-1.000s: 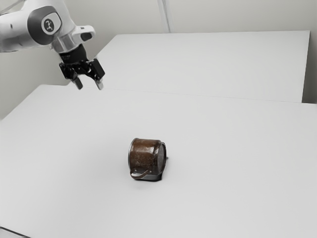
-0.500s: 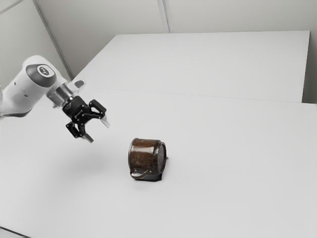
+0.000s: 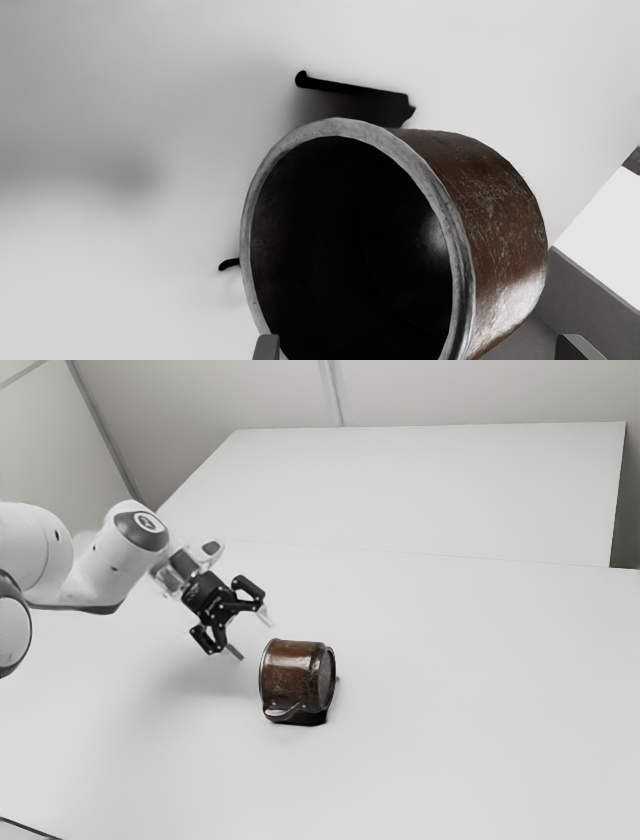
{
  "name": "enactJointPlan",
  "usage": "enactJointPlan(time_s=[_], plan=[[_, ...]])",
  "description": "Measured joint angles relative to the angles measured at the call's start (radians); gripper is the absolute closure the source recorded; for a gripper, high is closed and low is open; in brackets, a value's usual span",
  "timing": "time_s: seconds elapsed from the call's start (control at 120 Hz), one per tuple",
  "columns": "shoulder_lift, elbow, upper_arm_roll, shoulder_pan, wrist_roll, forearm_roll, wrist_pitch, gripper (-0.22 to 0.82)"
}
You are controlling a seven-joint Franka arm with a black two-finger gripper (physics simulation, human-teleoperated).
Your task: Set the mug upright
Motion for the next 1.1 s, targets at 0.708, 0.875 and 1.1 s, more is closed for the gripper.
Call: enactJointPlan(time_s=[0.708,0.875,1.1], plan=[[0.081,-0.029,-0.01,-0.008,0.024,-0.297,0.018,0.32],[0.08,-0.025,-0.012,-0.009,0.021,-0.299,0.019,0.61],[0.077,-0.015,-0.037,-0.022,0.007,-0.306,0.047,0.72]])
